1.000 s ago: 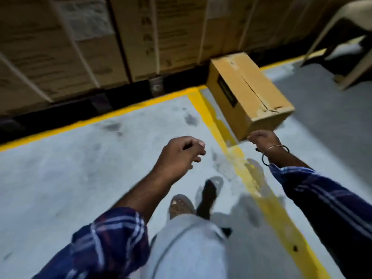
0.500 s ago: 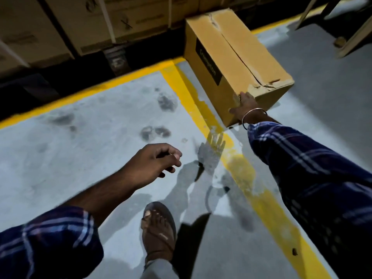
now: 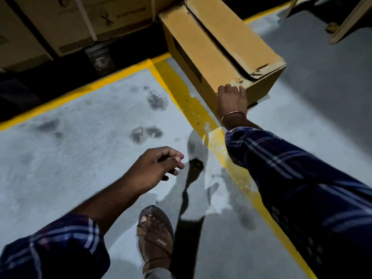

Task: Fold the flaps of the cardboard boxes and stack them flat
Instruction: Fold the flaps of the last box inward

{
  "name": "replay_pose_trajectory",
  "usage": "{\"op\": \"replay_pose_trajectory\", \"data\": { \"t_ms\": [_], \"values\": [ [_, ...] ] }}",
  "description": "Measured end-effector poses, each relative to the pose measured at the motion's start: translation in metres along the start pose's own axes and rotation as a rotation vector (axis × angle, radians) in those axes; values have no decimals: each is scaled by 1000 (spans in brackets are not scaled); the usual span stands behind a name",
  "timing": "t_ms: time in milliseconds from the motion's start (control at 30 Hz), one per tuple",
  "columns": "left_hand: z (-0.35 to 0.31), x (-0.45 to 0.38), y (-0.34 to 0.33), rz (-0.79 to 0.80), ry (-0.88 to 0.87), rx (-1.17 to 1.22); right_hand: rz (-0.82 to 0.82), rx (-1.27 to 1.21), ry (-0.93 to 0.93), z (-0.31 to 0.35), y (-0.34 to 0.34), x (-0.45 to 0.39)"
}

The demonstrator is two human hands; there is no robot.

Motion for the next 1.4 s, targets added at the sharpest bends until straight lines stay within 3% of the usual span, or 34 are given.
{"op": "replay_pose_trajectory", "data": {
  "t_ms": [433, 600, 767, 867, 967, 1033, 1100, 1167, 1233, 1400],
  "values": [
    [10, -9, 8, -48, -17, 28, 67, -79, 19, -5, 20, -8],
    [13, -9, 8, -115, -7, 82, 40, -103, 156, 51, 34, 50],
    [26, -9, 9, -219, 41, 149, -3, -314, 238, 97, 43, 137],
    [36, -14, 8, -180, 45, 156, -122, -513, 36, 58, 42, 140],
    [39, -23, 0, -80, 83, 173, -258, -556, -364, -18, 29, 114],
    [33, -34, -8, -10, 117, 189, -171, -597, -595, -63, 21, 94],
    [24, -48, -15, 56, 133, 190, 55, -726, -742, -90, 11, 78],
    [16, -66, -20, 111, 128, 222, 290, -825, -783, -92, 2, 74],
    [13, -76, -23, 107, 150, 270, 331, -841, -734, -81, -1, 80],
    [39, -60, 12, -274, 80, 313, 328, -881, -628, -17, 34, 118]
  ]
}}
Point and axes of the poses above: each hand's wrist, its own x-axis away from the middle knuckle, its own y-axis out of the back of the hand, z = x × y, the point moved 1 cm from there along -x, towards the middle knuckle, and after that the axes turned 3 degrees about -y, right-handed, at the moved point
